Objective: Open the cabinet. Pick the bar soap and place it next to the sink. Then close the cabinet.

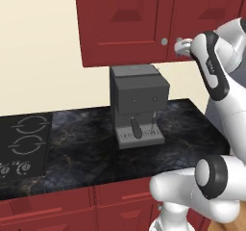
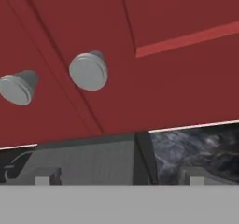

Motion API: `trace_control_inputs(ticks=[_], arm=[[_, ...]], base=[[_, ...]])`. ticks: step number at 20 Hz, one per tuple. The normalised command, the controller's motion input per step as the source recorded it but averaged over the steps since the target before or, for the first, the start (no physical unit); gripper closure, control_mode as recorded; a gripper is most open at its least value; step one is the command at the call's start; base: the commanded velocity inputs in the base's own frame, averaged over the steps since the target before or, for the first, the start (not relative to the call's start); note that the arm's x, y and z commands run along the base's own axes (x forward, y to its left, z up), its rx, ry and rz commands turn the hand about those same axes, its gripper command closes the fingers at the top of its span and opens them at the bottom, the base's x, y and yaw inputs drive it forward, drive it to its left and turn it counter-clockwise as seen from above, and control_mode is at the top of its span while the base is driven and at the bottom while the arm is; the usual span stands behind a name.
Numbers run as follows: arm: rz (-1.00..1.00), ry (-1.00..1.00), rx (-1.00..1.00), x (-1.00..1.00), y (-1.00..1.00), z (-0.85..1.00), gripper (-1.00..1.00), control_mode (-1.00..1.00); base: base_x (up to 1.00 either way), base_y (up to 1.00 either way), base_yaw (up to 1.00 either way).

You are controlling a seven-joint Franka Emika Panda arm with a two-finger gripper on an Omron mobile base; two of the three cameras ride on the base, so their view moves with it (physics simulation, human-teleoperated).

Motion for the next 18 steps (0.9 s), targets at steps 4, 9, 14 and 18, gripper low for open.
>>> trace_control_inputs(ticks=[4,9,14,18], arm=[[-0.01,-0.27,0.0,0.0,0.22,-0.01,-1.0,-1.0],[0.0,-0.21,0.01,0.14,0.27,-0.01,-1.0,-1.0],[0.01,-0.04,-0.07,-0.11,0.03,0.35,-1.0,-1.0],[0.0,0.0,-0.09,-0.35,-0.27,0.47,-1.0,-1.0]], base=[[0.0,0.0,0.0],[0.0,0.0,0.0],[0.0,0.0,0.0],[0.0,0.0,0.0]])
